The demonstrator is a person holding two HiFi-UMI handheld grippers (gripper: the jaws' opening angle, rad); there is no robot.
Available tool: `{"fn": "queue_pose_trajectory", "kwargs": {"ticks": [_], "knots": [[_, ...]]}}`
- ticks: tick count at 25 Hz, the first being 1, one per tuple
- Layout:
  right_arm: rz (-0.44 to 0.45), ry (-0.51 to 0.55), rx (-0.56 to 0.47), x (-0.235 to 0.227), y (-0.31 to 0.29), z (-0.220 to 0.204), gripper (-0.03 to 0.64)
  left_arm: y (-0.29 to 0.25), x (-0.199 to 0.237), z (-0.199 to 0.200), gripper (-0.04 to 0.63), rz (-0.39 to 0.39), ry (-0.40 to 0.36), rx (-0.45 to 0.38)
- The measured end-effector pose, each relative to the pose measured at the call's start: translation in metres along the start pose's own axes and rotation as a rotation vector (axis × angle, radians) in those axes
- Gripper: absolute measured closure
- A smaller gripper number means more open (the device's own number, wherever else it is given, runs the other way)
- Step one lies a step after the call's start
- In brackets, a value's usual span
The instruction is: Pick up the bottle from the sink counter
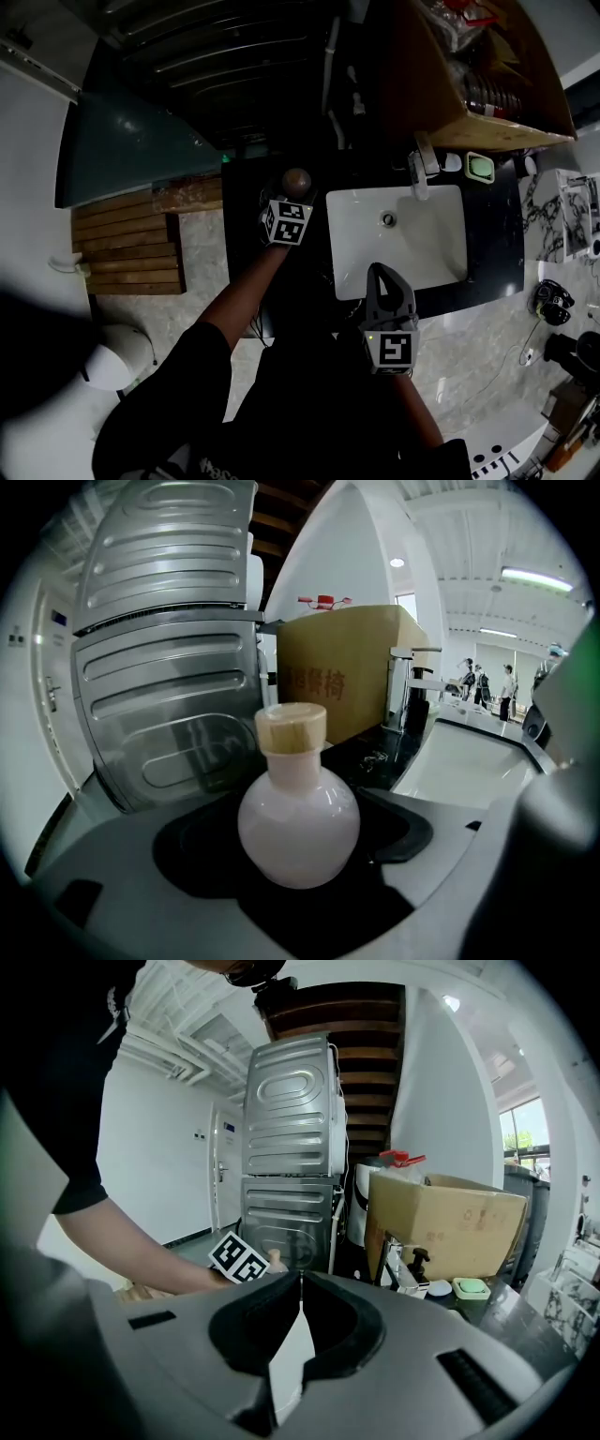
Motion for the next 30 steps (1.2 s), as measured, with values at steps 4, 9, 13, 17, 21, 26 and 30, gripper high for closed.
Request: {"fn": "queue_pose_trajectory", "kwargs": {"ticks": [4,9,13,17,21,26,30], "knots": [[-0.012,0.001,-0.004,-0.006,0.0,0.001,0.578,-0.004,-0.002,-0.001,0.225,-0.03,0.028,-0.017],[-0.013,0.0,-0.014,-0.003,-0.001,0.0,0.578,-0.007,-0.001,-0.001,0.225,-0.059,0.027,0.0],[-0.02,-0.026,-0.017,0.005,0.003,-0.002,0.578,-0.005,-0.001,-0.003,0.221,-0.072,0.017,-0.001],[-0.026,-0.033,-0.046,0.006,0.009,0.004,0.578,0.003,-0.009,-0.006,0.216,-0.106,-0.03,-0.016],[-0.041,-0.023,-0.043,0.003,0.014,0.004,0.578,0.016,-0.014,-0.007,0.216,-0.106,-0.02,-0.046],[-0.019,-0.01,-0.059,0.008,0.014,0.012,0.578,0.046,-0.02,-0.007,0.216,-0.097,0.001,-0.089],[0.007,-0.037,-0.093,0.017,0.012,0.012,0.578,0.077,-0.025,-0.006,0.216,-0.096,0.014,-0.112]]}}
Point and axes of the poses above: the fingertips, and each gripper's own axes: y backward along the fingers, x to its left, z out of its top, the point moved 4 cm from there along y, backward along the fingers, and after that the axes turned 8 degrees about -y, right-handed, at the moved point
